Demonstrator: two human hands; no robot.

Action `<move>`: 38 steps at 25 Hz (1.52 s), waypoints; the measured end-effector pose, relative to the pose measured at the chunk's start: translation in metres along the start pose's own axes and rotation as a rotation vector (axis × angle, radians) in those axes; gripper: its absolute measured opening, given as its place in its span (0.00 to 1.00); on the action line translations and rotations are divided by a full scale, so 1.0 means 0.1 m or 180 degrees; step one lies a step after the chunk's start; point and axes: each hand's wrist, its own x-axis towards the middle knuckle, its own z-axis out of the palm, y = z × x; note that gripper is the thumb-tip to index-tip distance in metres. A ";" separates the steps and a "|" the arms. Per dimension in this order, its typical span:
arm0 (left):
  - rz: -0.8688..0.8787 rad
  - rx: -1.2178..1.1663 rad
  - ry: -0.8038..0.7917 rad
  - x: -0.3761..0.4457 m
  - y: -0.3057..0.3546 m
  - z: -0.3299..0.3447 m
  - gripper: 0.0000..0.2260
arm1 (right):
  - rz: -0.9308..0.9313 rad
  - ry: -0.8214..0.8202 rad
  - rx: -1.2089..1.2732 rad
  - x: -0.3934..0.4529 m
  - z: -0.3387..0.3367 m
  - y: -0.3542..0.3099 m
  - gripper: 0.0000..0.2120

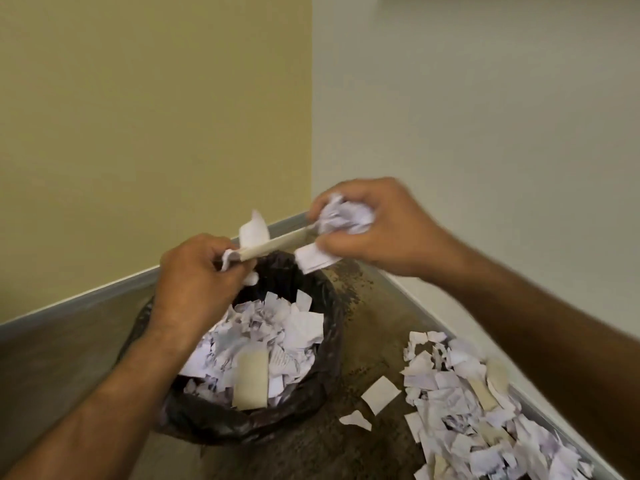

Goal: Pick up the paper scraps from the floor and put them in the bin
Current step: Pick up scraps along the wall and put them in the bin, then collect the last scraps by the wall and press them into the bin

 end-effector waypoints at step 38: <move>0.0352 0.2043 -0.2503 -1.55 -1.63 3.08 0.13 | 0.0912 -0.2012 -0.2768 -1.97 1.29 3.31 0.16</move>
